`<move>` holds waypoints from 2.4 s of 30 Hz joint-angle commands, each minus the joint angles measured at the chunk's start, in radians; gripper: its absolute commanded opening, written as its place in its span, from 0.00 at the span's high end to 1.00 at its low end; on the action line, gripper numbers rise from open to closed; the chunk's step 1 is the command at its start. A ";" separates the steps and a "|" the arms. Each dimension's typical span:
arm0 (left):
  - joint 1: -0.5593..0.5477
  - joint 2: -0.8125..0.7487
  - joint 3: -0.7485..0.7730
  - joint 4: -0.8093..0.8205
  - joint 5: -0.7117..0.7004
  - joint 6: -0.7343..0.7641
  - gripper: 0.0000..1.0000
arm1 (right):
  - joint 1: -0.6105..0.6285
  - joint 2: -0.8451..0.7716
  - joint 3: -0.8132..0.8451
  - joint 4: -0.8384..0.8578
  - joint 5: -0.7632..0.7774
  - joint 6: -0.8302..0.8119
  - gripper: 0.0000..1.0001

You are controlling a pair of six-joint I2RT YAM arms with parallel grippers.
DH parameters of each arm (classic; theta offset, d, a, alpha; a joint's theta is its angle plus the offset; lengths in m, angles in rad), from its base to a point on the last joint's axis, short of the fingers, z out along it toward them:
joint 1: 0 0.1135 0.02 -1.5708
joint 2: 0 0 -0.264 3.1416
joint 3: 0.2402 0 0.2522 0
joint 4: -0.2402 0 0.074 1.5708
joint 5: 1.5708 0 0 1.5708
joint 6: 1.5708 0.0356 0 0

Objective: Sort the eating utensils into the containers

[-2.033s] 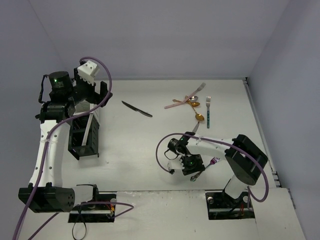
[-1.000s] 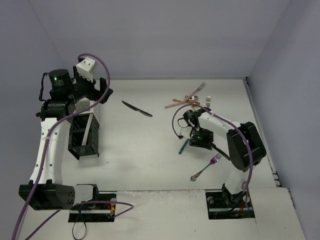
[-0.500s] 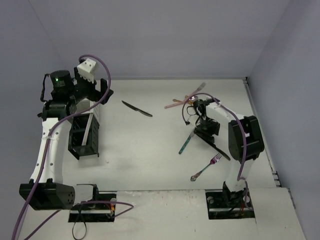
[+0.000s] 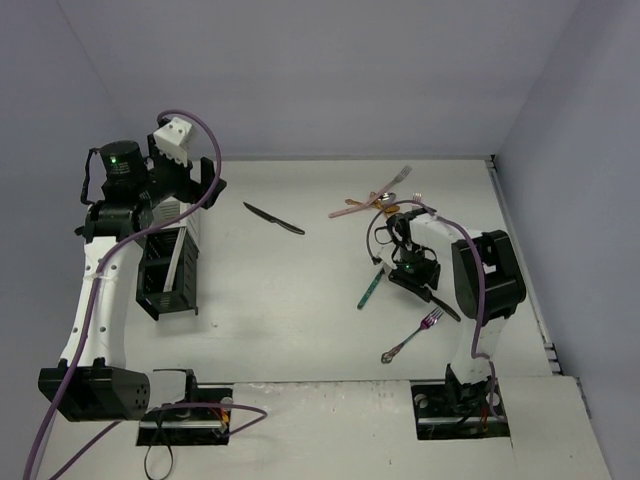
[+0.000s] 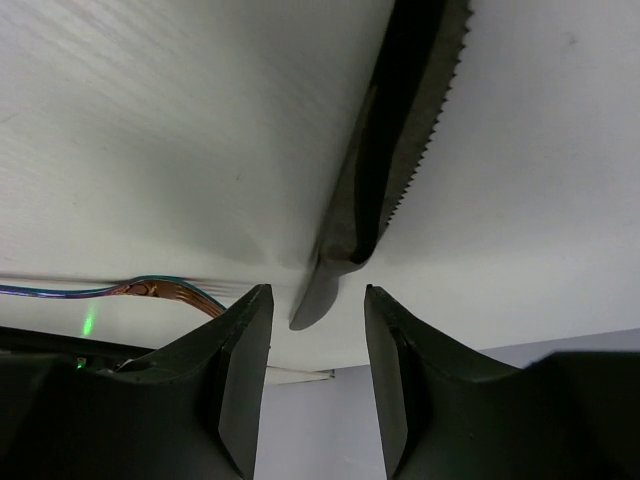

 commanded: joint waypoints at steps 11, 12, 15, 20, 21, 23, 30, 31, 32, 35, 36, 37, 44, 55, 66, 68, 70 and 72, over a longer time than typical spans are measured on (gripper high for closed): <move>-0.002 -0.025 0.016 0.106 -0.015 0.009 0.15 | -0.018 0.068 -0.019 -0.038 -0.062 0.049 0.80; -0.002 -0.025 0.016 0.107 -0.017 0.009 0.15 | -0.019 0.070 -0.016 -0.034 -0.065 0.051 0.83; -0.003 -0.022 0.016 0.109 -0.022 0.009 0.15 | -0.020 0.076 -0.010 -0.017 -0.074 0.056 0.93; -0.003 -0.013 0.017 0.109 -0.024 0.004 0.15 | -0.022 0.072 0.038 -0.008 -0.090 0.058 1.00; -0.003 -0.010 0.021 0.106 -0.024 0.003 0.15 | -0.023 0.065 0.056 -0.008 -0.106 0.057 1.00; -0.003 -0.006 0.027 0.096 -0.024 0.003 0.15 | -0.022 0.048 0.089 -0.012 -0.123 0.053 1.00; -0.002 -0.002 0.041 0.059 -0.021 0.000 0.15 | -0.020 -0.021 0.192 -0.070 -0.185 0.044 1.00; -0.002 -0.002 0.044 0.053 -0.022 -0.002 0.15 | -0.020 -0.032 0.198 -0.081 -0.195 0.043 1.00; -0.004 -0.002 0.049 0.045 -0.022 -0.004 0.15 | -0.020 -0.044 0.204 -0.093 -0.207 0.042 1.00; -0.003 -0.006 0.056 0.030 -0.017 -0.016 0.15 | -0.020 -0.081 0.233 -0.111 -0.233 0.033 1.00; -0.003 -0.008 0.056 0.025 -0.011 -0.023 0.15 | -0.020 -0.093 0.250 -0.119 -0.248 0.031 1.00; -0.003 -0.014 0.052 0.022 -0.005 -0.034 0.15 | -0.020 -0.099 0.283 -0.127 -0.266 0.033 1.00; 0.000 -0.055 0.000 0.073 0.082 -0.236 0.15 | -0.011 -0.109 0.543 -0.158 -0.442 0.079 1.00; -0.085 -0.103 -0.232 0.353 0.155 -0.684 0.15 | 0.116 -0.006 0.826 -0.116 -0.656 0.170 1.00; -0.327 -0.009 -0.239 0.322 -0.161 -0.682 0.21 | 0.188 0.058 0.889 -0.044 -0.702 0.296 1.00; -0.332 0.023 -0.225 0.315 -0.193 -0.691 0.23 | 0.199 0.065 0.892 -0.042 -0.706 0.305 1.00; -0.331 0.050 -0.208 0.310 -0.211 -0.690 0.25 | 0.212 0.068 0.891 -0.037 -0.700 0.312 1.00; -0.331 0.080 -0.194 0.320 -0.214 -0.691 0.26 | 0.230 0.073 0.890 -0.035 -0.692 0.317 1.00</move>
